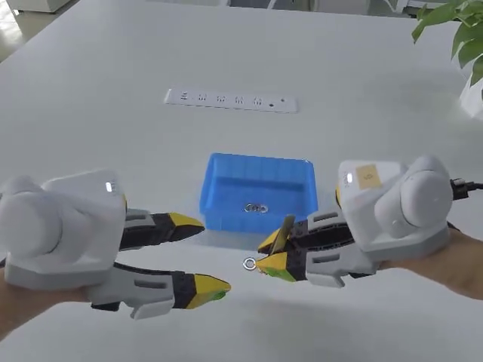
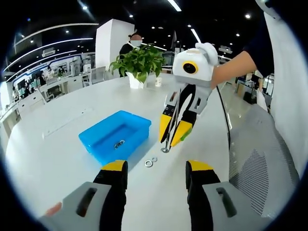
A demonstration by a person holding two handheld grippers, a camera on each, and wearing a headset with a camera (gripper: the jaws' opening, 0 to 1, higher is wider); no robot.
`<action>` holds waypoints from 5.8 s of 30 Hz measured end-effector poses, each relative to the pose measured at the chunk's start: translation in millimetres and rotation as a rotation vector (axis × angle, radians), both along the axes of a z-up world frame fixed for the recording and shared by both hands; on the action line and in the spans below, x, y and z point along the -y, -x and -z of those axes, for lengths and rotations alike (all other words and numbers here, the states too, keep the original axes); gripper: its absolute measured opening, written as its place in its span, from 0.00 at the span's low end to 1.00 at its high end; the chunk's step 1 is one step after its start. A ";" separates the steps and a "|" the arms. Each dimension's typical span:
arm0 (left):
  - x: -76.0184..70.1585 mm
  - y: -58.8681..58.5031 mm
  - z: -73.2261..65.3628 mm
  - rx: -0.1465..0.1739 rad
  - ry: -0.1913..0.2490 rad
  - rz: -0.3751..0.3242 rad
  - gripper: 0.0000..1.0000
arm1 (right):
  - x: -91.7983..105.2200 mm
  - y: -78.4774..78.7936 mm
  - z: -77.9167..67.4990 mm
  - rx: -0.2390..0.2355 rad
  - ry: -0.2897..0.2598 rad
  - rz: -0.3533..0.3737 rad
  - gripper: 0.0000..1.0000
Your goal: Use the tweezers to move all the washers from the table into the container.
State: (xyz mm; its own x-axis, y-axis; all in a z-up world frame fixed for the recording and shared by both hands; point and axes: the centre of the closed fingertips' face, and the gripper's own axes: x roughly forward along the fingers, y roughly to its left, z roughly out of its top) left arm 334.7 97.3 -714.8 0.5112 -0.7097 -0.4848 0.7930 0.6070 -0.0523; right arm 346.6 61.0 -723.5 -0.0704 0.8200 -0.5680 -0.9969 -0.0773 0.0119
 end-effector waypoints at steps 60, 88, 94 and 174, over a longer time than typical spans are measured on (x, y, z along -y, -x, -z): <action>-48.6 -4.0 8.9 -0.031 0.043 -0.195 0.57 | -10.0 -120.2 40.3 0.077 0.187 0.036 0.10; -52.9 -4.0 13.4 -0.060 0.034 -0.194 0.58 | -6.9 -119.1 46.7 0.076 0.205 0.020 0.10; -51.7 -12.2 3.0 -0.036 0.043 -0.191 0.58 | -10.3 -116.8 43.4 0.072 0.197 0.015 0.10; 53.6 -116.6 -69.6 0.162 -0.040 0.173 0.06 | -21.7 -101.7 -7.0 0.167 0.113 -0.008 0.12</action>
